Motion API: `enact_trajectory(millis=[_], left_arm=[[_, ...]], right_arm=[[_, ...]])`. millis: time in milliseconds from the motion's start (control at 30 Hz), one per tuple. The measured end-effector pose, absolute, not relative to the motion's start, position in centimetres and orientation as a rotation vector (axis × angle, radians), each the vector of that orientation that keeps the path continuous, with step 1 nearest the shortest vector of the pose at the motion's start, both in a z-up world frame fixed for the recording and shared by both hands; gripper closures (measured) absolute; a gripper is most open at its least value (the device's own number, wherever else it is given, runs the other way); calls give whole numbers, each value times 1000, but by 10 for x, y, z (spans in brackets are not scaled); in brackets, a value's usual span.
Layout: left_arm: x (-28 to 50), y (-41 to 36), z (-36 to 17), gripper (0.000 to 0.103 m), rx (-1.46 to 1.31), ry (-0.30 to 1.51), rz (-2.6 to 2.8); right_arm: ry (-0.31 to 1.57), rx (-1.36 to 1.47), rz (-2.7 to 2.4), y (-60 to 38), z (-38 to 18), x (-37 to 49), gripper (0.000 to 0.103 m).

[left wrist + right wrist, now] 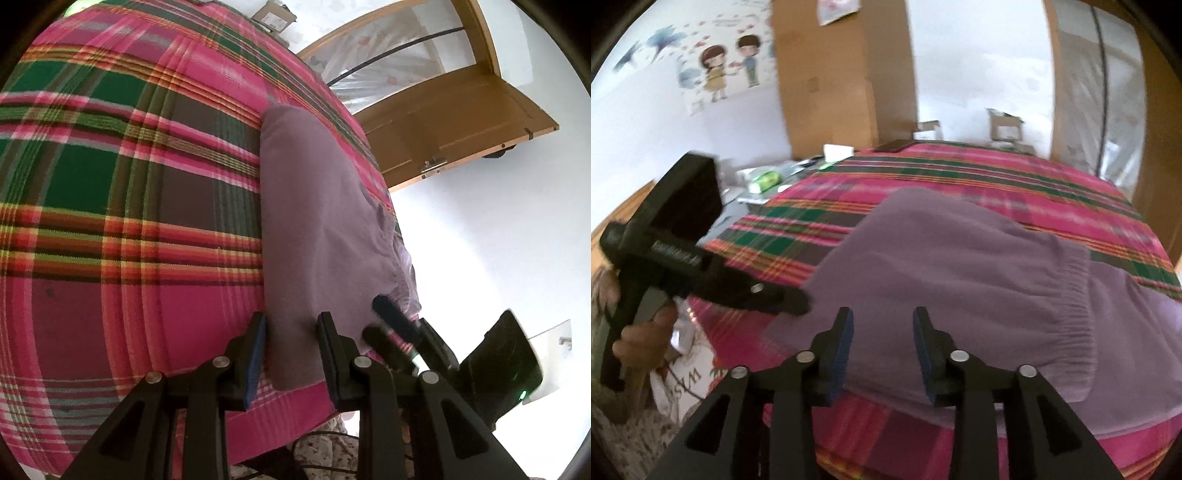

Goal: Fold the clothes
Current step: 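Move the left gripper to the folded garment and grasp its edge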

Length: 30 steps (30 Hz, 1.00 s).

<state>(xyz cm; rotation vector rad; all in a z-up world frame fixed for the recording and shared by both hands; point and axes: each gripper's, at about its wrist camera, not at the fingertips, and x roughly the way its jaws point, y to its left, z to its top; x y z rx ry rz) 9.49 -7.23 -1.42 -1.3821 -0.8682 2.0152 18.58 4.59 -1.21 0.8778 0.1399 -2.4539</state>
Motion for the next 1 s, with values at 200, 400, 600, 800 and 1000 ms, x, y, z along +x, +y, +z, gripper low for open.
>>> enact_trajectory(millis=[200,400,600,800,1000], left_arm=[[95,-73,-16,75,-1385,-902,1999],[91,-72,-14,75,-1405,-905,1990],[88,-78,-13,76,-1440,-919,1975],[85,-84,-7,76,-1463,-928,1936],[78,-80,6,76,-1440,-971,1876]], right_arm=[[226,920,-2413,24,-29,194,63],[214,944,-2416,24,-32,200,63],[214,857,-2391,21,-21,212,62],[388,729,-2426,2,-21,226,47],[517,708,-2423,-13,-31,225,46]])
